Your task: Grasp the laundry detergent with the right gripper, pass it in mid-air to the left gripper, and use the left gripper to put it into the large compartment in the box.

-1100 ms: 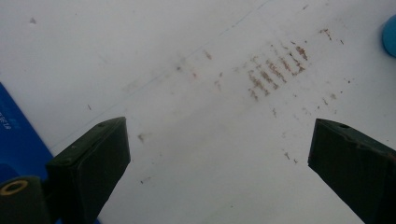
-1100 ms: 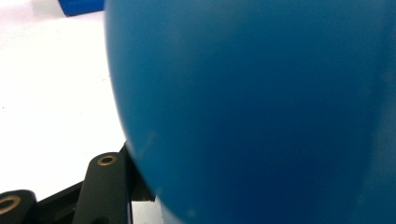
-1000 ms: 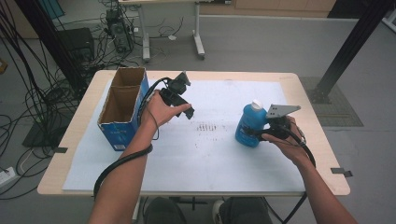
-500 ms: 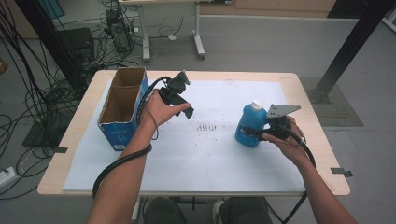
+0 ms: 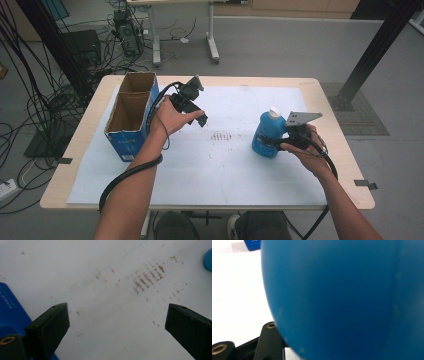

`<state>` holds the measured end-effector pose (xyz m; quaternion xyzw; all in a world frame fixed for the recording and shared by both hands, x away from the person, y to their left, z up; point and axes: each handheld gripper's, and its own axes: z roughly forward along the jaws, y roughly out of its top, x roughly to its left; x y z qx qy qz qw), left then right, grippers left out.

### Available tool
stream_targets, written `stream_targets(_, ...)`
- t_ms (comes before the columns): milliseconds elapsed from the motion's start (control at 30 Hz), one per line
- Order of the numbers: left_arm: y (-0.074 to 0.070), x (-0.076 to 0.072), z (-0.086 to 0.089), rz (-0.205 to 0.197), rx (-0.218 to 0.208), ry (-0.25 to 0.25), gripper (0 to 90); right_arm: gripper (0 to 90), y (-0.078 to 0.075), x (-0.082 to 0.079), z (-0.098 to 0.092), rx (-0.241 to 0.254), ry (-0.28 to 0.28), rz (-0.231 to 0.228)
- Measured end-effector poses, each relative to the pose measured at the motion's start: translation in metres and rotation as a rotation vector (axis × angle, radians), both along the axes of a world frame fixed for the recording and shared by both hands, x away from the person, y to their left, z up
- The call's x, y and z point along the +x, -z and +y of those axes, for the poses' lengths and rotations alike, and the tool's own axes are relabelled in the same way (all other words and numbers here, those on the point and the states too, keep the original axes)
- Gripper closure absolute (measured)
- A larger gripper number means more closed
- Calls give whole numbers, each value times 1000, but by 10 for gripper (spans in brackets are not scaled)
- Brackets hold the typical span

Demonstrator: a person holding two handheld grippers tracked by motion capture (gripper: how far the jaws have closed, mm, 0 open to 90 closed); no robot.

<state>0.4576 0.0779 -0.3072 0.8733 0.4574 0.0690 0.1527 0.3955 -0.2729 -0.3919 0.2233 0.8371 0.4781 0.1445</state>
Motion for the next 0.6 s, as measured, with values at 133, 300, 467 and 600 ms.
stream_targets(133,-1,0,0,-3,-1,1,60,426,0,0,0,0,0,1)
stream_targets(300,-1,-1,1,-4,-1,-2,60,427,0,0,0,-1,-1,2)
stream_targets(467,-1,-1,1,0,-1,-2,60,427,0,0,0,2,0,6)
stream_targets(600,-1,-1,2,-2,0,-3,60,427,0,0,0,2,1,6)
